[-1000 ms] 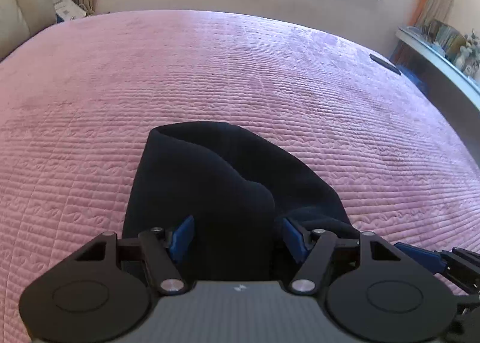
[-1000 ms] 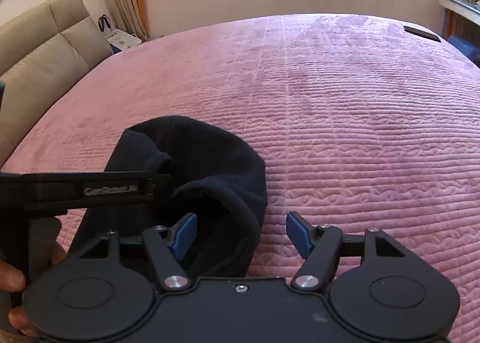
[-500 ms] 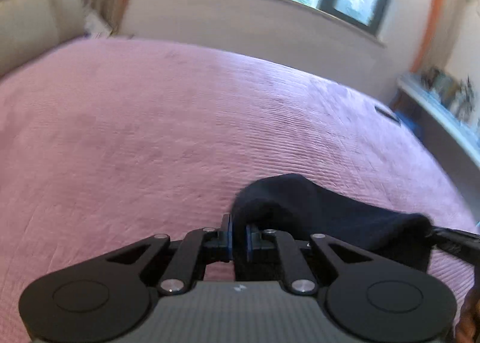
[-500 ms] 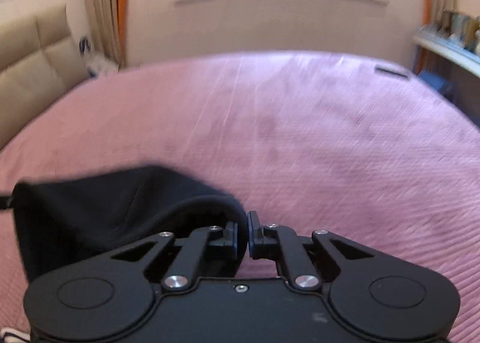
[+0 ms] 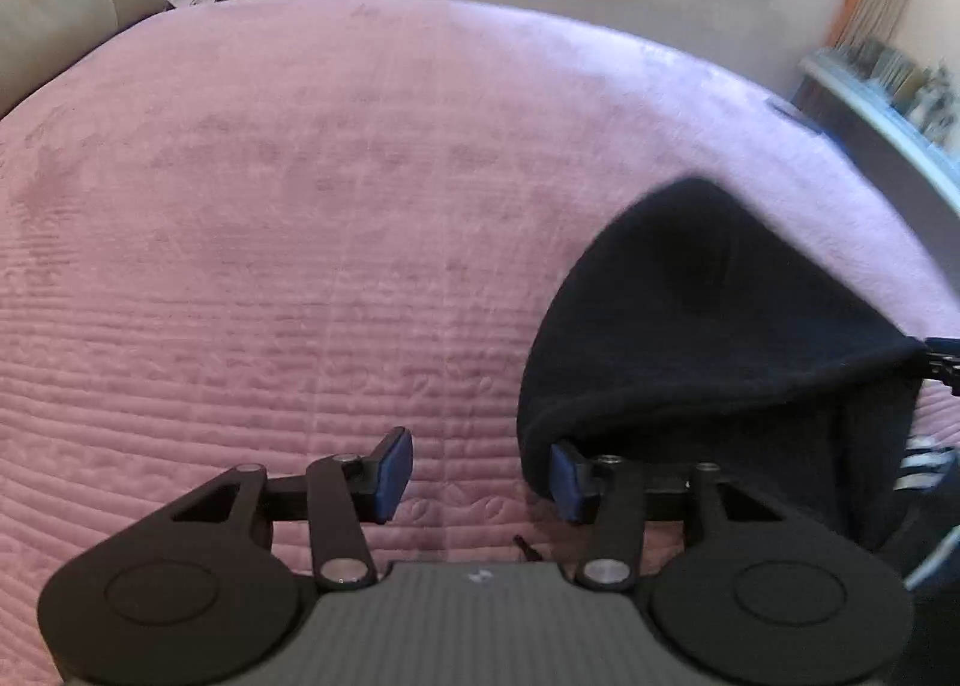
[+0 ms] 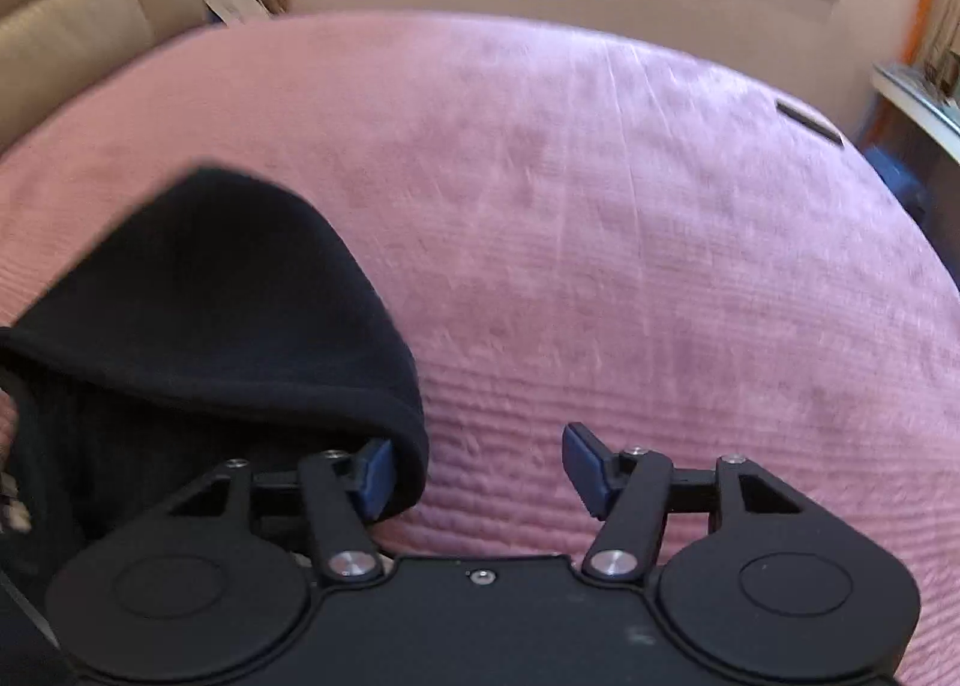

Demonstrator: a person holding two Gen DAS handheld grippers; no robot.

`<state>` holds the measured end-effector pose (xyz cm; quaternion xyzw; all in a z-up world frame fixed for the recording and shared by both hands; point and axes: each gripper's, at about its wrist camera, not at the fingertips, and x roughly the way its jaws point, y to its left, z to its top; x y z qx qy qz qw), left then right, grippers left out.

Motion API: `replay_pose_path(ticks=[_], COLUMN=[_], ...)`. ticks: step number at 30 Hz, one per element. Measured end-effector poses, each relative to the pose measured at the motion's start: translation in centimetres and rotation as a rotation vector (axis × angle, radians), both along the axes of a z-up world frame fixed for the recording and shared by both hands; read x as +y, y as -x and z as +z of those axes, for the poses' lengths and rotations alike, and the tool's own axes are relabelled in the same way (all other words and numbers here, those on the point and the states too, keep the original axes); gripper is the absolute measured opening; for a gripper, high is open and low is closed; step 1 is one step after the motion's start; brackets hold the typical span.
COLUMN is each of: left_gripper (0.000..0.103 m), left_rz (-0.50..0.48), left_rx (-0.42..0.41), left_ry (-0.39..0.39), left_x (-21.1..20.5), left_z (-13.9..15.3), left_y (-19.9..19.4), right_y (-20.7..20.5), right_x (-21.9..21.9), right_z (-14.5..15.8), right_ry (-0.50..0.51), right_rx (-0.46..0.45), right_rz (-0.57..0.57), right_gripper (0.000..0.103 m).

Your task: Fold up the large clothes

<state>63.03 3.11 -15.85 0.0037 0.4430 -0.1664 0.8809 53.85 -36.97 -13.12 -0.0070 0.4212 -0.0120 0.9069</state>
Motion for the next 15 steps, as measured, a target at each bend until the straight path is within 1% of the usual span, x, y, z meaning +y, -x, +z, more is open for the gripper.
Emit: replay_pose_path(ticks=[1, 2, 3, 5, 6, 8, 9, 10, 11, 12, 13, 14, 15], left_gripper=[0.048, 0.048, 0.048, 0.049, 0.049, 0.048, 0.048, 0.048, 0.048, 0.048, 0.047, 0.047, 0.046], left_rz=[-0.020, -0.039, -0.069, -0.088, -0.086, -0.084, -0.095, -0.110, -0.123, -0.125, -0.129, -0.135, -0.132], left_rx=[-0.024, -0.061, -0.105, -0.162, -0.171, -0.170, -0.166, -0.156, -0.148, -0.147, -0.142, -0.138, -0.128], left_ry=[-0.011, -0.033, -0.061, -0.111, -0.104, -0.028, 0.036, 0.073, 0.087, 0.081, 0.069, 0.063, 0.070], left_x=[-0.3, -1.0, -1.6, -2.9, -3.1, -3.1, -3.3, -3.7, -4.4, -5.5, -6.6, -7.5, -8.5], left_z=[1.2, 2.4, 3.6, 5.2, 5.7, 6.4, 6.4, 6.2, 5.9, 5.5, 4.8, 4.1, 3.2], left_y=[0.0, -0.1, 0.0, -0.2, -0.4, -0.6, -0.8, -1.1, -1.4, -1.7, -2.3, -2.7, -3.4], right_y=[-0.3, -0.6, -1.2, -2.3, -2.4, -2.3, -2.0, -1.6, -1.2, -0.9, -0.8, -1.0, -1.6], right_x=[0.9, 1.6, 2.6, 4.5, 5.1, 4.9, 4.2, 3.0, 1.9, 0.7, -0.2, -0.7, -0.8], right_z=[0.9, 1.5, 1.8, 2.0, 2.0, 1.3, 0.6, -0.3, -1.0, -1.5, -1.3, -0.5, 0.6], right_ry=[0.011, 0.024, 0.044, 0.111, 0.145, 0.223, 0.251, 0.265, 0.267, 0.289, 0.298, 0.274, 0.221], right_rx=[-0.021, -0.042, -0.056, -0.044, -0.036, 0.042, 0.089, 0.156, 0.215, 0.261, 0.266, 0.245, 0.208], right_rz=[0.022, 0.038, 0.055, 0.102, 0.118, 0.130, 0.119, 0.100, 0.084, 0.047, 0.011, -0.012, -0.029], right_gripper=[0.038, 0.036, 0.036, 0.036, 0.036, 0.036, 0.037, 0.046, 0.050, 0.043, 0.041, 0.041, 0.041])
